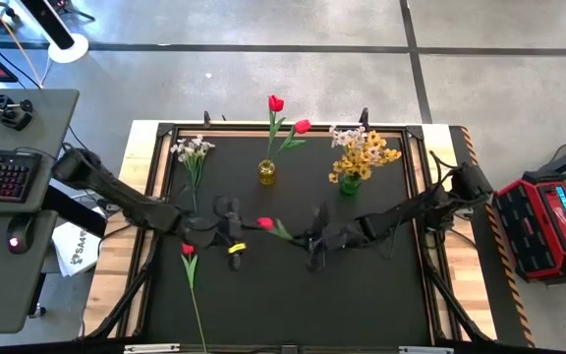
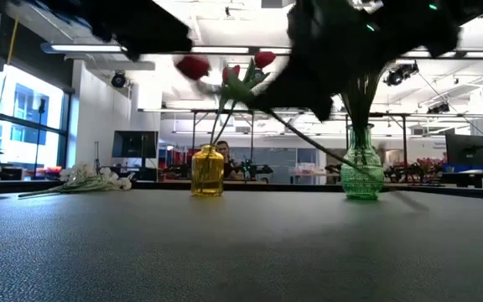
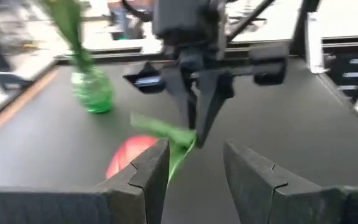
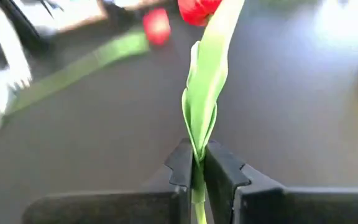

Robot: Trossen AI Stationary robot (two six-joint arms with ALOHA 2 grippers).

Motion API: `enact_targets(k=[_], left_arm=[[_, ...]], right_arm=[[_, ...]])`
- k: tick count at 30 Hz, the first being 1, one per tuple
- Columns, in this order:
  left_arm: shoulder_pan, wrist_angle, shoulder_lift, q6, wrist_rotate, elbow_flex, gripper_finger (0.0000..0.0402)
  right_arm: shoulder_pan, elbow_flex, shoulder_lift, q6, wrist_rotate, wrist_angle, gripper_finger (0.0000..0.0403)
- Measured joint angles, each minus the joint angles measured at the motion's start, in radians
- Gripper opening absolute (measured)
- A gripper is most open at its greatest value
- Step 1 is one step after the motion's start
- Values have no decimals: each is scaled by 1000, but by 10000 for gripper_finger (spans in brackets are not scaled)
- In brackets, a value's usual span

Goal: Sort flowers into vase by color
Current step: Put the red tulip into the yellow vase

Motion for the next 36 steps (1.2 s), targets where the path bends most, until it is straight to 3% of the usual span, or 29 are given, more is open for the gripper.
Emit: enact_targets(k=[6, 10, 15, 24, 31, 36], left_arm=[[-114, -298, -166, -76, -272, 0, 139], [-184, -533, -219, -242, -360, 0, 139], [-244, -714, -203, -460, -448, 0, 139], [-263, -755, -122, -532, -531, 0, 139], [-266, -755, -90, -580, -531, 0, 139], [-270, -754, -79, -584, -530, 0, 139]], right_arm=[[-64, 0, 0, -301, -8, 383, 4], [-131, 0, 0, -436, -18, 588, 6], [-259, 0, 2, -450, -179, 761, 3], [-425, 161, 200, -400, -375, 1029, 1], [-481, 343, 351, -398, -378, 1040, 1], [-500, 359, 364, -400, -326, 1037, 1]])
